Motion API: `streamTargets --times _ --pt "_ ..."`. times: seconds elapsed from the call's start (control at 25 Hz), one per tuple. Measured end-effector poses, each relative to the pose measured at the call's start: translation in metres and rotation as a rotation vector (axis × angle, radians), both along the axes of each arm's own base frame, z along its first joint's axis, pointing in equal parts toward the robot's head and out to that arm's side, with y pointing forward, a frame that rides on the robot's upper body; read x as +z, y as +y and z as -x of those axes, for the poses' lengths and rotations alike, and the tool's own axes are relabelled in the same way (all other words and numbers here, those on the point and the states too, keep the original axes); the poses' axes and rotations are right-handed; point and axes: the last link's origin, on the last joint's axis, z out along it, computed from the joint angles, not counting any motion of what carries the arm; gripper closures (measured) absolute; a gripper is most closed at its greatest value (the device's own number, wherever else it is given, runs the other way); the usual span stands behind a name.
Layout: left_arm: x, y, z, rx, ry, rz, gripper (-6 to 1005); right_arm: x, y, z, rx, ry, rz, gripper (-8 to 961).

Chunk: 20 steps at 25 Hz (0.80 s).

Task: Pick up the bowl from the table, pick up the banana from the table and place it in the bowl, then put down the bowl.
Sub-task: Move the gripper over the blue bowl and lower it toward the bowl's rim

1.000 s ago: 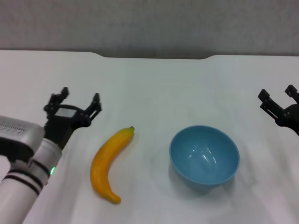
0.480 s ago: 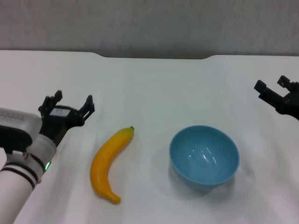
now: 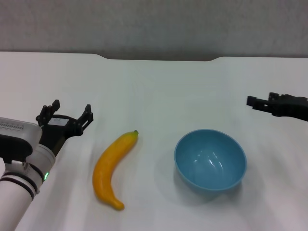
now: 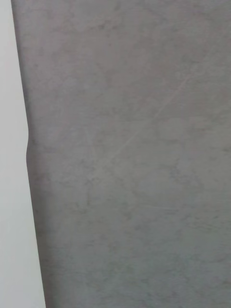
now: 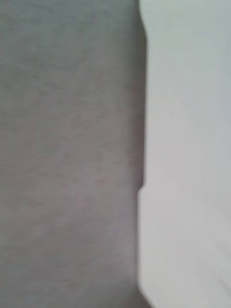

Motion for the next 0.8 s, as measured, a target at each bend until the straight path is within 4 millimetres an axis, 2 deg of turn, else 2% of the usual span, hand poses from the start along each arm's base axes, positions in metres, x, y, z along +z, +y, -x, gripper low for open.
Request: streamTargets --times 0.16,0.44,0.8 --pt "0.0 -0.001 0.002 0.006 0.003 0.001 109 0.001 0.006 0.029 -0.061 -0.115 0.092 58" --pt "0.0 -0.001 0.003 0.009 0.003 0.001 109 0.002 0.009 0.045 -0.21 -0.253 0.205 63" --pt "0.0 0.0 0.002 0.007 0.002 0.002 109 -0.012 0.018 0.071 -0.251 -0.357 0.381 65"
